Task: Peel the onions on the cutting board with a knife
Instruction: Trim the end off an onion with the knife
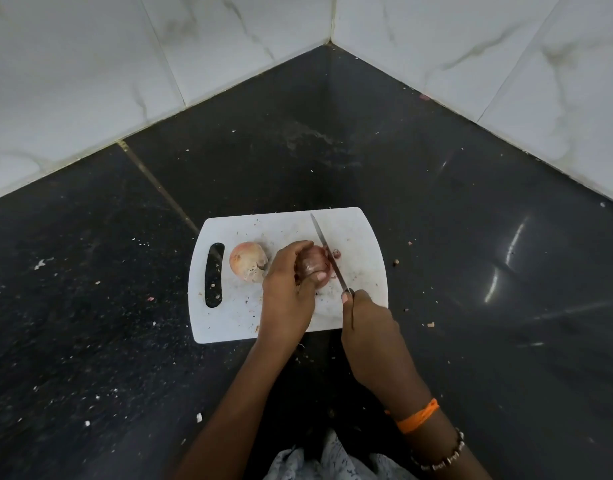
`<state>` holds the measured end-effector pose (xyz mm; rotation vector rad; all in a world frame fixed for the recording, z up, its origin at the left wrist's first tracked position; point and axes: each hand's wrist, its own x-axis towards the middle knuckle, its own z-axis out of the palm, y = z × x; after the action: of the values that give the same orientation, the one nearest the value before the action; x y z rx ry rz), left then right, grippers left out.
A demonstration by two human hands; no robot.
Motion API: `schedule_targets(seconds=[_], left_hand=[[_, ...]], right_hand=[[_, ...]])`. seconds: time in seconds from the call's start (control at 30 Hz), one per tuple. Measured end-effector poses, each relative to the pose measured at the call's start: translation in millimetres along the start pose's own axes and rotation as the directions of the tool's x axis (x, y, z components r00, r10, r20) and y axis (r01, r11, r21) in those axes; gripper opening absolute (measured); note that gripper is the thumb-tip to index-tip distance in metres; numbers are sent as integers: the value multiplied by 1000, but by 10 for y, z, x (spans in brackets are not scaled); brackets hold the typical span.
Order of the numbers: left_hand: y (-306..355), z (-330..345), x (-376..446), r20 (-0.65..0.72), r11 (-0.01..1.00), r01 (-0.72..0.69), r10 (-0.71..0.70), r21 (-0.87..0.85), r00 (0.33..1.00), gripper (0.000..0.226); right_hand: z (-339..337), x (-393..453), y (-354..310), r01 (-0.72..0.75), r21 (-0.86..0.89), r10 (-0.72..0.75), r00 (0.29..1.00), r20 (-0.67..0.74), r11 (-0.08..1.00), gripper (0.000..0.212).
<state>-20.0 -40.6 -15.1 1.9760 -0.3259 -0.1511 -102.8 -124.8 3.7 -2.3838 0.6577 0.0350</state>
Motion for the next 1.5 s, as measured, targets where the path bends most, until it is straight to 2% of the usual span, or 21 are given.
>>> schedule_targets(seconds=[0.07, 0.2, 0.33, 0.47, 0.63, 0.77, 0.8, 0.97, 1.07, 1.23, 1.37, 1.5], left_hand=[[18, 37, -11, -10, 998, -37, 37, 41, 999, 43], [12, 77, 7, -57, 997, 10, -6, 70, 998, 43], [16, 107, -30, -52, 994, -33, 39, 107, 998, 44], [25, 112, -32, -111, 998, 9, -2, 65, 994, 42], [53, 125, -72, -71, 997, -45, 49, 61, 996, 43], [37, 91, -58, -107, 999, 42, -43, -12, 993, 39], [38, 89, -67, -108, 998, 53, -56, -36, 993, 40], [16, 53, -130, -68, 997, 57, -60, -46, 996, 43], [9, -18, -128, -40, 999, 39, -40, -24, 998, 49], [18, -60, -107, 20, 999, -3, 2, 34, 1000, 56], [6, -45, -119, 85, 998, 40, -45, 53, 995, 59], [4, -82, -95, 40, 992, 74, -78, 98, 996, 51]], right_hand=[[-10, 62, -13, -6, -10, 6, 1000, 1, 1000, 28], [47, -15, -52, -27, -53, 27, 1000, 3, 998, 28], [46, 202, -92, -76, -66, 77, 997, 21, 995, 22], [77, 63, -90, -51, -33, 52, 999, 13, 998, 22], [39, 209, -55, -69, -51, 70, 997, 13, 996, 19], [155, -12, 57, -75, -49, 79, 994, 80, 996, 25], [156, -72, 87, -83, -31, 85, 993, 85, 996, 26], [-2, 51, 180, -118, 32, 119, 991, -58, 993, 36], [-66, 169, 170, -146, 169, 154, 987, -36, 975, 41], [-38, 174, 150, -157, 356, 166, 986, 5, 921, 38], [-91, 249, 152, -132, 430, 167, 985, -43, 893, 28], [-115, 313, 185, -129, 481, 181, 981, -63, 867, 19]])
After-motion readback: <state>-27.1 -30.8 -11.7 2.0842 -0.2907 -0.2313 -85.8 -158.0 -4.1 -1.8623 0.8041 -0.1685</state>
